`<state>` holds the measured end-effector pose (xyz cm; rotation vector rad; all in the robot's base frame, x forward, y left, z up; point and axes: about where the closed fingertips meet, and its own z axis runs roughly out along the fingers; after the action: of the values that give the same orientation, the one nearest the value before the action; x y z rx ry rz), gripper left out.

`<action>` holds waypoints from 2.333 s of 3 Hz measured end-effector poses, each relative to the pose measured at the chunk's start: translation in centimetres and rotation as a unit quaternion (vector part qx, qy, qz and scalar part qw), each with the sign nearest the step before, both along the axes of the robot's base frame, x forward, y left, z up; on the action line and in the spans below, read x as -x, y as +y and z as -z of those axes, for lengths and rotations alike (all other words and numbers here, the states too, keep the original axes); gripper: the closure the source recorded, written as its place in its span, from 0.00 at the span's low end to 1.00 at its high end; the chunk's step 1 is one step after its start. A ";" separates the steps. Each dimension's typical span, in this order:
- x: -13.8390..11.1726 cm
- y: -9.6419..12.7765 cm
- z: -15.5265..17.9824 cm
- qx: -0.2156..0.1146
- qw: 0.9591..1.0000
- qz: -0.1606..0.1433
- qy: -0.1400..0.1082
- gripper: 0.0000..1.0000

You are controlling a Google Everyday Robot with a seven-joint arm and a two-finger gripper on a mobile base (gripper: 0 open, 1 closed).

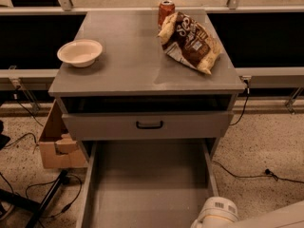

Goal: Open middle drawer

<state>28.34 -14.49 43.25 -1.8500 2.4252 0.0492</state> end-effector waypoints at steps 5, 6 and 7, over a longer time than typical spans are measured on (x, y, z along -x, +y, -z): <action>-2.4 -3.2 -8.8 -0.055 0.991 0.056 -0.110 0.00; -5.4 -1.0 -13.3 -0.076 0.983 0.046 -0.160 0.00; -8.2 -3.2 -21.2 -0.085 0.974 0.109 -0.179 0.00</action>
Offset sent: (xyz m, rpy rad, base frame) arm -0.0004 -0.0002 -0.0001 -0.0004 0.0004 0.0003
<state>36.56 -17.71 64.42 -1.3760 2.2708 -0.0825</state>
